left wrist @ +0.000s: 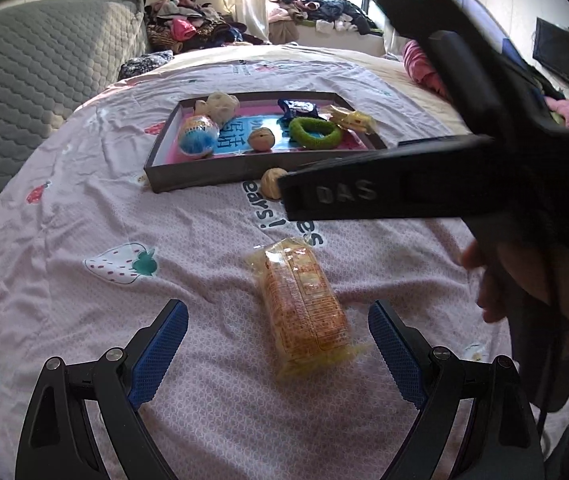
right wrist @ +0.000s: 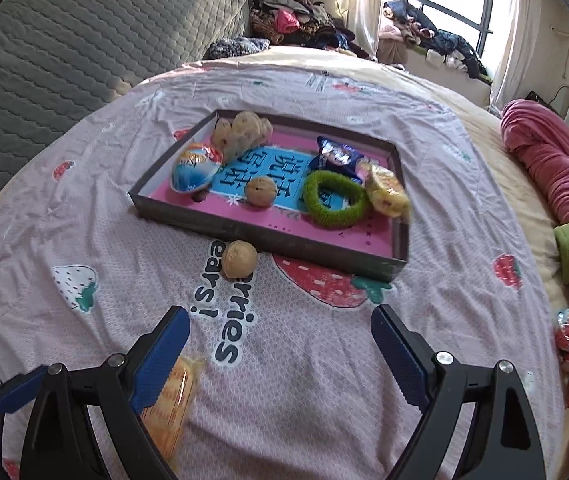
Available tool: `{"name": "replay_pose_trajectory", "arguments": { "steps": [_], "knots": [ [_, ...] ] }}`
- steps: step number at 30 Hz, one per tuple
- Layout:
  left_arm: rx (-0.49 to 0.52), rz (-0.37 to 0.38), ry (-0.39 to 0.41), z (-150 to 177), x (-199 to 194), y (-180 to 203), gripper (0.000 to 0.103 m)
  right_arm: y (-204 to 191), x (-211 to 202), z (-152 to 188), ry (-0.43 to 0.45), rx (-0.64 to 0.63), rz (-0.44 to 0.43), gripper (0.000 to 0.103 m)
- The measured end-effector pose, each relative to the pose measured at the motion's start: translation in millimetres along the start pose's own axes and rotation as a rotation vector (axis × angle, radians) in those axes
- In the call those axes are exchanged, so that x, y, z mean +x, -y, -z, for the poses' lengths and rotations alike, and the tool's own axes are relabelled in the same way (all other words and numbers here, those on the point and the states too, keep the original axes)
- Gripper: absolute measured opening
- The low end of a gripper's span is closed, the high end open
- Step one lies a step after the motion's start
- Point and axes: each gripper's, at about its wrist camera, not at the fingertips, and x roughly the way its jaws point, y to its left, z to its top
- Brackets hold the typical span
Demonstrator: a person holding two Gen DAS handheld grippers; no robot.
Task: Organize objects
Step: 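Grasp the orange biscuit pack with the left tool while the right grasps the walnut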
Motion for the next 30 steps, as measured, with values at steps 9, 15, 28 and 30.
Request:
{"name": "replay_pose_trajectory", "arguments": {
  "steps": [9, 15, 28, 30],
  "knots": [
    [0.001, 0.003, -0.006, 1.0, 16.5, -2.6, 0.092, -8.1, 48.0, -16.3, -0.075, 0.002, -0.039, 0.092],
    [-0.005, 0.01, -0.025, -1.5, 30.5, -2.8, 0.092, -9.3, 67.2, -23.9, -0.096, 0.02, -0.056, 0.092],
    [-0.012, 0.032, -0.058, -4.3, 48.3, -4.5, 0.073, -10.3, 98.5, -30.5, -0.135, 0.023, -0.064, 0.078],
    [-0.025, 0.045, -0.063, -4.8, 49.8, -6.8, 0.066, -10.9, 101.2, -30.6, -0.135, 0.019, -0.063, 0.072]
  ]
}}
